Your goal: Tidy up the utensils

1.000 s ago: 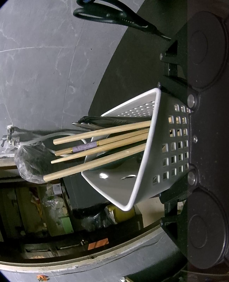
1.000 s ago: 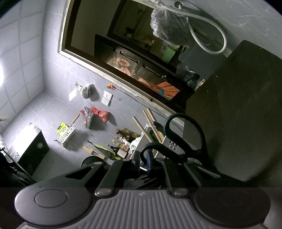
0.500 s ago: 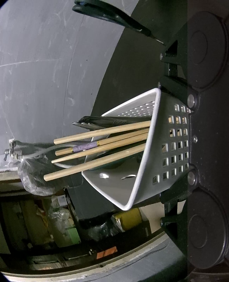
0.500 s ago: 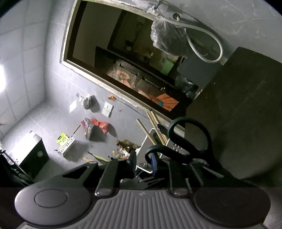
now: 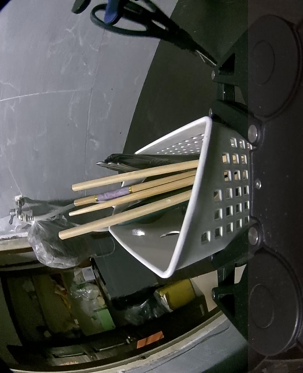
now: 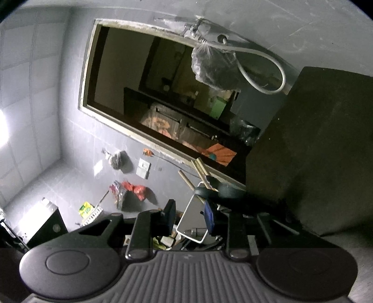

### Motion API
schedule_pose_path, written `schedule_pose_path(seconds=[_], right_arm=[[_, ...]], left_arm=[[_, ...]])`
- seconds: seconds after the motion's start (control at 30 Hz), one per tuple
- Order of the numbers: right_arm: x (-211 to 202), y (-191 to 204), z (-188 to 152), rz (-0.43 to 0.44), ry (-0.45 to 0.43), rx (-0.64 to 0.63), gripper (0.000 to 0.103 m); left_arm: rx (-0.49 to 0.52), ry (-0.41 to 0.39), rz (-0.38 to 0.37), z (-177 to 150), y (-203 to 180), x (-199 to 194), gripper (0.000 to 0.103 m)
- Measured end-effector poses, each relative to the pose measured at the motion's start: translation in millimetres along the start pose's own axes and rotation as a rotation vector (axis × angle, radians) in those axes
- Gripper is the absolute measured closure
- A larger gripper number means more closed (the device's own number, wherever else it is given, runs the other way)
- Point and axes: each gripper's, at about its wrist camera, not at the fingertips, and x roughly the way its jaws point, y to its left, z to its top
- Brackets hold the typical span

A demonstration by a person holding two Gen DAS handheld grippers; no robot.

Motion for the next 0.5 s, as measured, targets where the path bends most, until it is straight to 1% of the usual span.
schedule_pose_path(seconds=[0.13, 0.27, 0.37, 0.47, 0.5], right_arm=[[1.0, -2.5, -2.8, 0.003, -0.017, 0.006, 0.071], [3.0, -7.2, 3.7, -0.006, 0.031, -0.037, 0.071], [8.2, -17.9, 24.3, -0.058, 0.091, -0.112, 0.071], [7.7, -28.1, 46.9, -0.158, 0.086, -0.153, 0.071], [4.9, -27.7, 53.1, -0.216, 0.071, -0.170, 0.065]], left_arm=[[0.014, 0.000, -0.002, 0.7, -1.3, -0.3, 0.025], [0.016, 0.000, -0.001, 1.3, -2.3, 0.3, 0.025], [0.019, 0.000, 0.000, 2.1, -4.1, 2.2, 0.025], [0.021, 0.005, 0.001, 3.7, -6.4, 3.5, 0.025], [0.019, 0.006, 0.003, 4.1, -7.0, 3.9, 0.025]])
